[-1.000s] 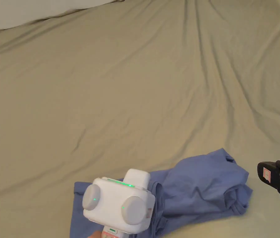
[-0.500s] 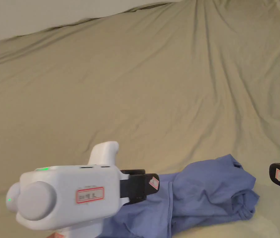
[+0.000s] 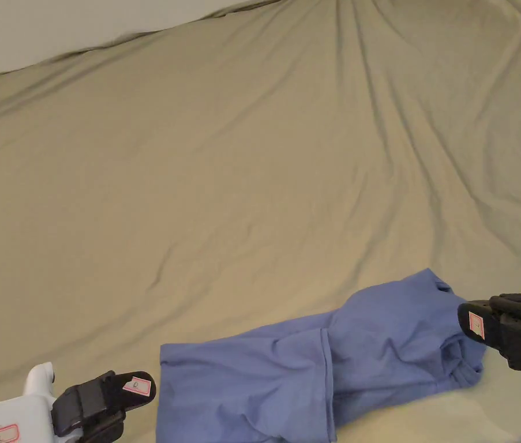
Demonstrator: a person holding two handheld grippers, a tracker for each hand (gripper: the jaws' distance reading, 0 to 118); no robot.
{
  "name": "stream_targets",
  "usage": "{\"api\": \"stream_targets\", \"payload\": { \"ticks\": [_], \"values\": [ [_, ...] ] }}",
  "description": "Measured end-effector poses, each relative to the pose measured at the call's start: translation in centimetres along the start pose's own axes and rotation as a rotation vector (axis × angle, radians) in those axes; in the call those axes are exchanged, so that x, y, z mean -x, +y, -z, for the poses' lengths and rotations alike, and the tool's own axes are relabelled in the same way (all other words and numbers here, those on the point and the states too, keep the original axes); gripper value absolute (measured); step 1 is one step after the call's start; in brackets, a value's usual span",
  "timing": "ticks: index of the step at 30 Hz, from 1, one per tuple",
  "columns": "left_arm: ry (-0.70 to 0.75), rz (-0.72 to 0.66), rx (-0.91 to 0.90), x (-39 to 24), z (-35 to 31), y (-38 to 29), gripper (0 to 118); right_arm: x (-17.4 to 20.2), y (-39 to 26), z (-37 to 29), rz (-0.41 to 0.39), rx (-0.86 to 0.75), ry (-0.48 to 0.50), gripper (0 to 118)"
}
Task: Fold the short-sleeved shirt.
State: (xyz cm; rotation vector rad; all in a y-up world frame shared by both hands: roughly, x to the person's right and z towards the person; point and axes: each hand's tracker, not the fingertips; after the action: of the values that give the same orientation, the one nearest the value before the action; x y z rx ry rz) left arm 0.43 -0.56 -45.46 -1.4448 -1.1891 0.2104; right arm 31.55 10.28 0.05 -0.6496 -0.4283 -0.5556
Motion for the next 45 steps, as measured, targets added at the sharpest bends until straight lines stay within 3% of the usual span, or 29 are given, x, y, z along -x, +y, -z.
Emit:
{"api": "stream_targets", "payload": {
  "ticks": [4, 7, 8, 9, 10, 11, 12, 13, 14, 18, 21, 25, 29, 31, 34, 39, 45],
  "values": [
    [0.030, 0.121, 0.065, 2.0, 4.6, 1.6, 118, 0.4, 0.6, 0.6, -0.013, 0.019, -0.010, 2],
    [-0.168, 0.108, -0.038, 1.6, 5.0, 1.5, 118, 0.6, 1.0, 0.8, -0.018, 0.021, -0.006, 2],
    [-0.225, 0.039, 0.015, 1.6, 6.0, 1.5, 101, 0.5, 1.2, 1.0, -0.017, 0.022, 0.000, 2],
    [-0.263, 0.033, 0.075, 1.3, 7.1, 1.3, 18, 0.6, 1.3, 1.2, -0.018, 0.025, 0.003, 2],
    [-0.222, 0.071, 0.092, 1.9, 7.8, 1.5, 11, 0.7, 1.3, 1.4, -0.021, 0.028, 0.002, 2],
    [-0.124, 0.116, 0.088, 1.8, 8.6, 1.4, 11, 0.8, 1.3, 1.4, -0.027, 0.029, -0.002, 2],
    [-0.067, 0.073, 0.066, 2.6, 8.7, 1.4, 11, 0.8, 1.3, 1.5, -0.031, 0.031, -0.005, 2],
    [-0.188, 0.005, 0.067, 3.8, 7.9, 1.4, 11, 0.8, 1.3, 1.4, -0.034, 0.033, -0.007, 2],
    [-0.215, -0.010, 0.037, 2.3, 7.7, 0.6, 11, 0.8, 1.2, 1.4, -0.037, 0.035, -0.006, 2],
    [-0.118, 0.033, 0.010, 1.1, 3.9, -0.1, 11, 0.4, 1.1, 1.3, -0.041, 0.039, -0.007, 2],
    [-0.246, 0.004, -0.100, 1.1, -0.1, -0.7, 11, 0.1, 1.1, 1.2, -0.038, 0.034, -0.007, 2],
    [-0.023, -0.033, -0.233, 2.1, -5.7, -0.2, 11, -0.4, 1.1, 1.1, -0.020, 0.021, 0.016, 2],
    [0.297, -0.057, -0.201, -1.0, -7.6, -0.1, 11, -1.1, 0.9, 1.5, -0.003, 0.013, 0.031, 2],
    [0.326, -0.105, -0.159, -3.5, -6.4, 0.0, 11, -1.6, 0.7, 1.7, 0.012, 0.009, 0.043, 2],
    [0.467, 0.049, -0.133, -9.2, -3.5, 1.0, 11, -2.4, 0.4, 1.6, 0.029, 0.004, 0.061, 2],
    [0.268, 0.162, 0.031, -15.7, 4.9, 2.5, 11, -4.3, -0.1, 0.5, 0.061, -0.023, 0.068, 2],
    [0.224, 0.195, 0.229, -18.3, 15.4, 3.1, 12, -7.7, -0.9, -1.8, 0.133, -0.067, -0.002, 2]
  ]
}}
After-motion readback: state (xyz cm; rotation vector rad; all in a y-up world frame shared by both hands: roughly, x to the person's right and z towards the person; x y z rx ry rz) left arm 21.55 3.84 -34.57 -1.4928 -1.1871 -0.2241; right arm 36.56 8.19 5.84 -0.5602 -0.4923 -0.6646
